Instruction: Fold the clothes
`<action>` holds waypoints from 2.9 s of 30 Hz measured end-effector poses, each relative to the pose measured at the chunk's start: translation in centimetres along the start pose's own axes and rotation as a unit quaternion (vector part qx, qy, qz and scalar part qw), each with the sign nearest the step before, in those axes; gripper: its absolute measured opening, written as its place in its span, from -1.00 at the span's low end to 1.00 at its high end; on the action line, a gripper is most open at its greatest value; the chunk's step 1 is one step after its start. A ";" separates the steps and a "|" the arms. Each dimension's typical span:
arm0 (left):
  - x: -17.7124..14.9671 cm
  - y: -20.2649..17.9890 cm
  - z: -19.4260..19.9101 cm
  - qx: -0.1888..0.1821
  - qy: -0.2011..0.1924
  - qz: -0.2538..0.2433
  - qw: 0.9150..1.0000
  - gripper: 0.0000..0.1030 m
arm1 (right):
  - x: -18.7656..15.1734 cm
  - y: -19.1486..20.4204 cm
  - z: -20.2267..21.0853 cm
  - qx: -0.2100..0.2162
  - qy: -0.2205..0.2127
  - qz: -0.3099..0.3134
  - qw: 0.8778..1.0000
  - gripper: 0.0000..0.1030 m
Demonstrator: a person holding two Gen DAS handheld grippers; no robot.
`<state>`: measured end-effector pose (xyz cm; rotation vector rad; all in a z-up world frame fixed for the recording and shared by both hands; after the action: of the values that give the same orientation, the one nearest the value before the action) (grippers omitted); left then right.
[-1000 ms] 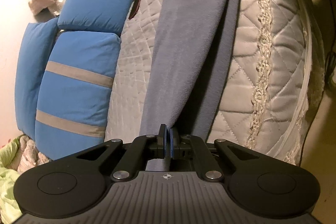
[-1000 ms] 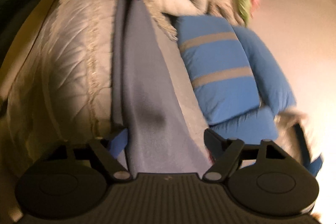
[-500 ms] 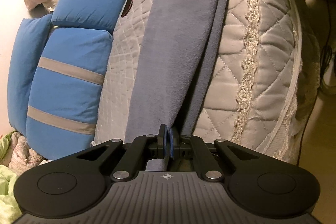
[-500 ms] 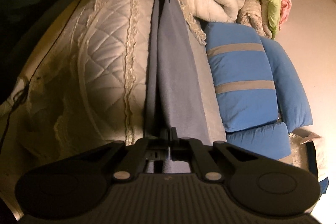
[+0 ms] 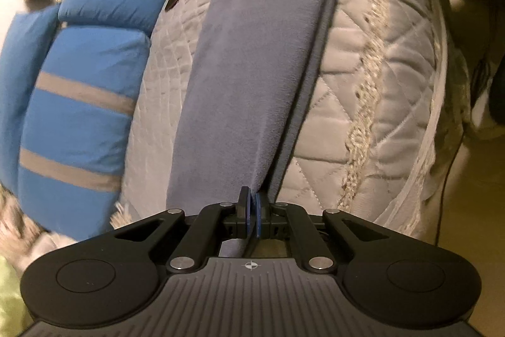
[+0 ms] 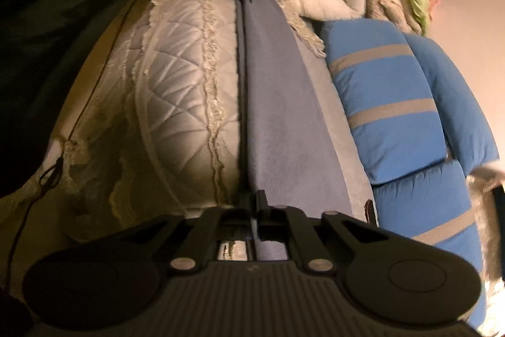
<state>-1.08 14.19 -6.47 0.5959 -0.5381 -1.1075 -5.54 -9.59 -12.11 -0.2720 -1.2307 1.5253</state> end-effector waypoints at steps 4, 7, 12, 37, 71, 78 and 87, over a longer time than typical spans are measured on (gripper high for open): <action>0.8 2.4 2.2 -0.027 -0.027 0.069 0.997 0.24 | 0.0 -2.5 0.8 0.009 -0.003 -0.094 0.995 0.94; 2.1 4.9 4.1 -0.042 -0.058 0.131 0.989 0.29 | -0.7 -5.4 1.2 0.029 0.005 -0.195 0.980 1.00; 6.5 8.8 6.1 -0.074 -0.133 0.212 0.965 0.31 | -3.6 -8.6 0.7 0.011 0.049 -0.323 0.945 1.00; 36.9 10.1 -10.7 -0.359 -0.201 0.391 0.823 -0.51 | -17.1 -13.2 0.6 -0.063 0.201 -0.568 0.796 1.00; 35.6 9.8 -19.0 -0.584 -0.193 0.561 0.555 -0.74 | -17.7 -12.3 0.0 -0.059 0.179 -0.552 0.812 0.99; 34.4 10.1 -20.4 -0.572 -0.178 0.602 0.528 -0.94 | -17.8 -12.5 0.0 -0.054 0.184 -0.555 0.810 0.99; 34.4 9.5 -20.8 -0.573 -0.168 0.591 0.541 -0.93 | -19.6 -17.9 5.5 -0.093 0.148 -0.575 0.799 1.00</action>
<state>31.20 -11.10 -11.51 -1.1184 -0.2846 -0.0158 8.27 -31.34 -3.79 0.1260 -0.9604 0.2791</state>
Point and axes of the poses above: each gripper's, at about its wrist camera, not at the fingertips, and z roughly against the way its jaws point, y to its left, x to its top, the point moved 4 cm from there along -z, roughly the way its jaws point, and after that the axes turned 5 degrees about -x, right-handed, at the moved point
